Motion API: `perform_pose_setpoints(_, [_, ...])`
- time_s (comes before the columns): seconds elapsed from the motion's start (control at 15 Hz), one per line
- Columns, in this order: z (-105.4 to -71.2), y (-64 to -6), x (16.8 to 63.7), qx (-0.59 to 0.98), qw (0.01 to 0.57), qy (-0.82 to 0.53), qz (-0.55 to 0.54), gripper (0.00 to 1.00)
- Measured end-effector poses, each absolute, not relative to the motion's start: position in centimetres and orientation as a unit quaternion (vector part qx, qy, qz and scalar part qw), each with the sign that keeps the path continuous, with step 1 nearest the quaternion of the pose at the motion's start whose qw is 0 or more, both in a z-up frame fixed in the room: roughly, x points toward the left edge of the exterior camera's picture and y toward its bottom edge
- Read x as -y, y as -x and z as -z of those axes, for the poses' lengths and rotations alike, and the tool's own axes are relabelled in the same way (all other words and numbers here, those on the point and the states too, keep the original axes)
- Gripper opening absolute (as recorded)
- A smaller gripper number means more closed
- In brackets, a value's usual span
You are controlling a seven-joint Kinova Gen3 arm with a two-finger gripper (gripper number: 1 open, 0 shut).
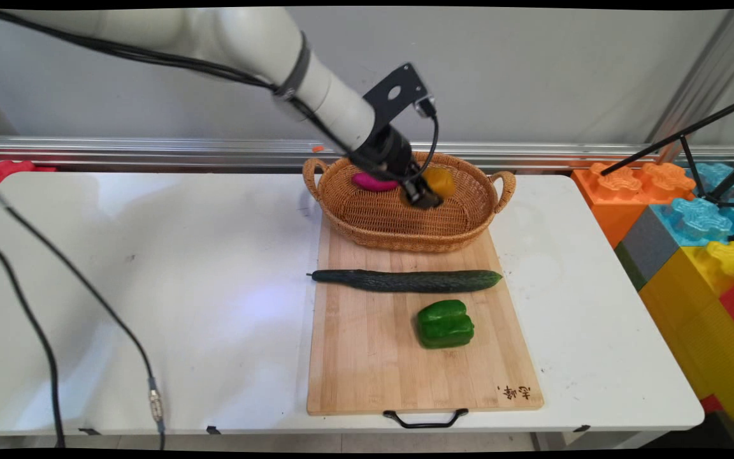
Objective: Place the picked object in the vegetable basket
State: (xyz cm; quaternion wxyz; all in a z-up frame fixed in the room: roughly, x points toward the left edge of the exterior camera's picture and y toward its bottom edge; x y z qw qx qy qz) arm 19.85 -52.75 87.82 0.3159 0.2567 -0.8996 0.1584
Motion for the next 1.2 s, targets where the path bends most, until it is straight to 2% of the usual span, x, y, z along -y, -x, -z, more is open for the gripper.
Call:
perform_pose_setpoints(0.13, [-87.0, -19.8, 55.0, 0.895, 0.315, -0.266, -0.169, 0.0])
perform_pose_setpoints(0.4, [-82.9, -20.4, 59.9, 0.89, 0.305, -0.29, -0.177, 0.0])
perform_pose_setpoints(0.87, [-77.5, -20.8, 64.2, 0.889, 0.298, -0.299, -0.179, 0.0])
perform_pose_setpoints(0.93, [-77.1, -20.7, 64.4, 0.889, 0.299, -0.298, -0.179, 1.0])
perform_pose_setpoints(1.2, [-76.9, -19.6, 64.3, 0.889, 0.306, -0.292, -0.176, 1.0])
